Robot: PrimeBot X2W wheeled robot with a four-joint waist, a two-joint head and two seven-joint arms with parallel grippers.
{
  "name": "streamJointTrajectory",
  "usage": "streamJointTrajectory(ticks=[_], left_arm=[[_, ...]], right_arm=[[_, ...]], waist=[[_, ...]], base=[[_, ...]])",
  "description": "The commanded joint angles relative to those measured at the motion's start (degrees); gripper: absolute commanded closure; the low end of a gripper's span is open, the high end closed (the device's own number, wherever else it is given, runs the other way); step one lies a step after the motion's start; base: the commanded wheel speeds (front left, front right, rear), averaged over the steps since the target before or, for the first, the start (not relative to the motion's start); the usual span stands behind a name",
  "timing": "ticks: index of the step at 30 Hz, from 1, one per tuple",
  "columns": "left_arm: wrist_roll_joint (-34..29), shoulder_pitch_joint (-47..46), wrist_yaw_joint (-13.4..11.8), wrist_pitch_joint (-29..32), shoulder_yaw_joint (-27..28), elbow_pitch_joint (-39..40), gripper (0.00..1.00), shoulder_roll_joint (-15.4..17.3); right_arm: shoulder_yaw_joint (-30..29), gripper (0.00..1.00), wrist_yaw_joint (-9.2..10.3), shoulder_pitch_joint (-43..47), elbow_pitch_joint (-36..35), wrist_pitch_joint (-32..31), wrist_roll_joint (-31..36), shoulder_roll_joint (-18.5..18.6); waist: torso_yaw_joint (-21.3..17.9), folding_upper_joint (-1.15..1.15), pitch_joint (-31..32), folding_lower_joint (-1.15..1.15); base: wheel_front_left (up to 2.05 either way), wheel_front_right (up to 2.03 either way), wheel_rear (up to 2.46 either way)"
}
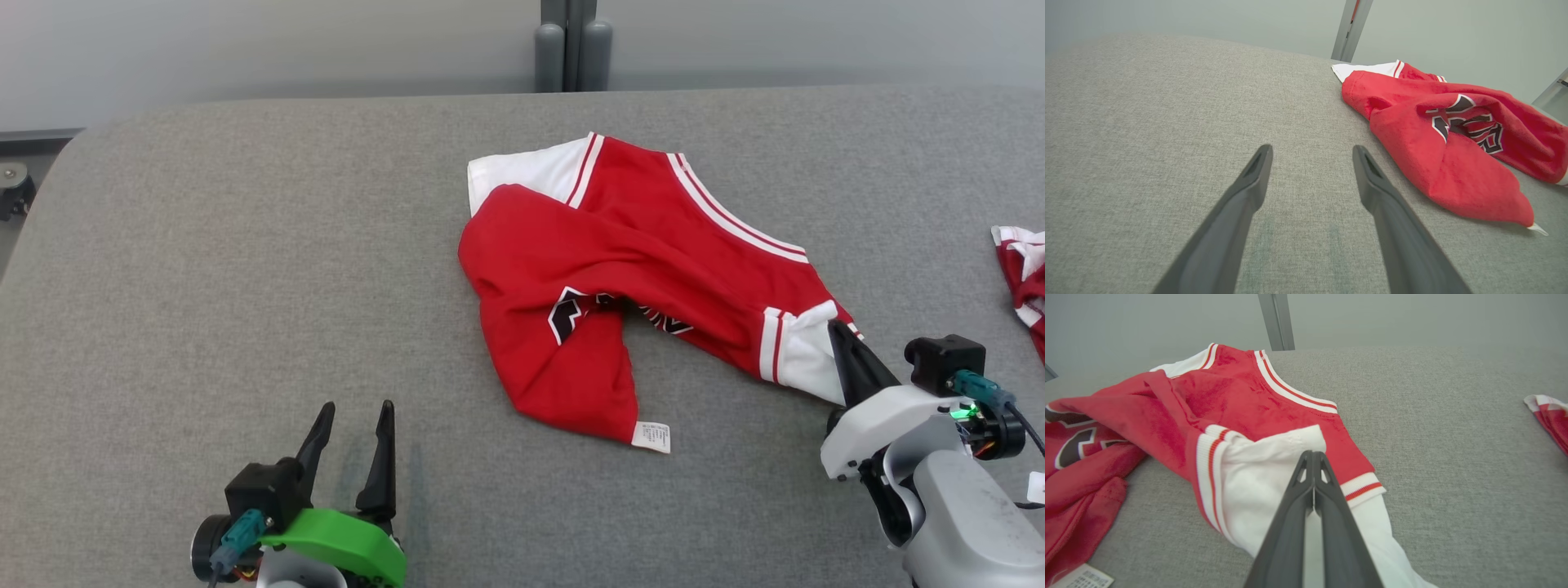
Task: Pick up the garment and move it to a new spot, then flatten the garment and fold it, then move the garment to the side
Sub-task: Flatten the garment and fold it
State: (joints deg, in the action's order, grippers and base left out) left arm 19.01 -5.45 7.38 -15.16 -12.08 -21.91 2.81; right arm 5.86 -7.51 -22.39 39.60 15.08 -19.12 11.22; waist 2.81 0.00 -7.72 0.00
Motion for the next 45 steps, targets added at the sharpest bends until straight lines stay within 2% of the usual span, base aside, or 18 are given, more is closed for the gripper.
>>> streamJointTrajectory(ticks=[1, 7, 8, 9, 10, 16, 26, 32, 37, 45], left_arm=[[-0.5, 0.3, 0.2, 0.0, 0.2, 0.1, 0.00, 0.2], [-0.6, 0.4, 0.2, 0.0, 0.5, 0.3, 0.00, 0.2], [-0.7, 0.3, 0.2, 0.0, 0.6, 0.4, 0.00, 0.2], [-1.0, 0.3, 0.2, 0.0, 0.7, 0.6, 0.00, 0.2], [-1.2, 0.3, 0.2, 0.0, 0.8, 0.8, 0.00, 0.2], [-2.2, 0.6, 0.2, 0.0, 1.6, 1.2, 0.00, 0.2], [-3.1, -2.0, 0.0, 0.0, 1.8, 1.2, 0.00, 0.2], [-5.3, -12.5, 0.1, 0.0, 0.6, -2.7, 0.00, 1.0], [-3.1, -25.1, 0.1, 0.0, -3.5, -10.3, 0.00, 4.1], [2.4, -39.8, 0.2, 0.7, -11.6, -24.8, 0.00, 7.6]], right_arm=[[-0.4, 1.00, 0.05, -0.5, -0.2, 0.1, 0.2, 0.2], [-2.4, 1.00, 0.05, -0.1, -2.4, 0.1, 2.3, -0.2], [-3.0, 0.85, 0.05, 0.1, -3.0, 0.1, 2.6, -0.4], [-3.8, 0.45, 0.05, 0.3, -3.9, 0.1, 3.1, -0.6], [-4.4, 0.00, 0.05, 0.6, -4.9, 0.1, 3.7, -0.9], [-8.7, 0.00, 0.05, 4.6, -11.9, 0.1, 7.1, -3.7], [-9.8, 0.00, 0.05, 9.9, -14.7, 0.1, 9.1, -6.7], [-8.4, 0.00, 0.05, 6.9, -16.1, 0.1, 9.2, -7.4], [-6.6, 0.00, 0.05, 3.9, -17.3, 0.1, 9.0, -7.8], [-4.2, 0.00, 0.05, 1.1, -18.7, 0.1, 8.4, -8.2]], waist=[[-0.1, 0.00, 0.1, 0.00], [-0.2, 0.00, 0.1, 0.00], [-0.2, 0.00, 0.1, 0.00], [-0.3, 0.00, 0.1, 0.00], [-0.4, 0.00, 0.2, 0.00], [-1.4, 0.00, 1.2, 0.00], [-4.1, 0.00, 0.8, 0.00], [-7.0, 0.00, -3.9, 0.00], [-10.5, 0.00, -8.3, 0.00], [-16.1, 0.00, -13.4, 0.00]], base=[[0.00, 0.00, 0.00], [0.00, 0.00, 0.00], [0.00, 0.00, 0.00], [0.00, 0.00, 0.00], [0.00, 0.00, 0.00], [0.00, 0.00, 0.00], [0.00, 0.00, 0.00], [0.00, 0.00, 0.00], [0.00, 0.00, 0.00], [0.00, 0.00, 0.00]])
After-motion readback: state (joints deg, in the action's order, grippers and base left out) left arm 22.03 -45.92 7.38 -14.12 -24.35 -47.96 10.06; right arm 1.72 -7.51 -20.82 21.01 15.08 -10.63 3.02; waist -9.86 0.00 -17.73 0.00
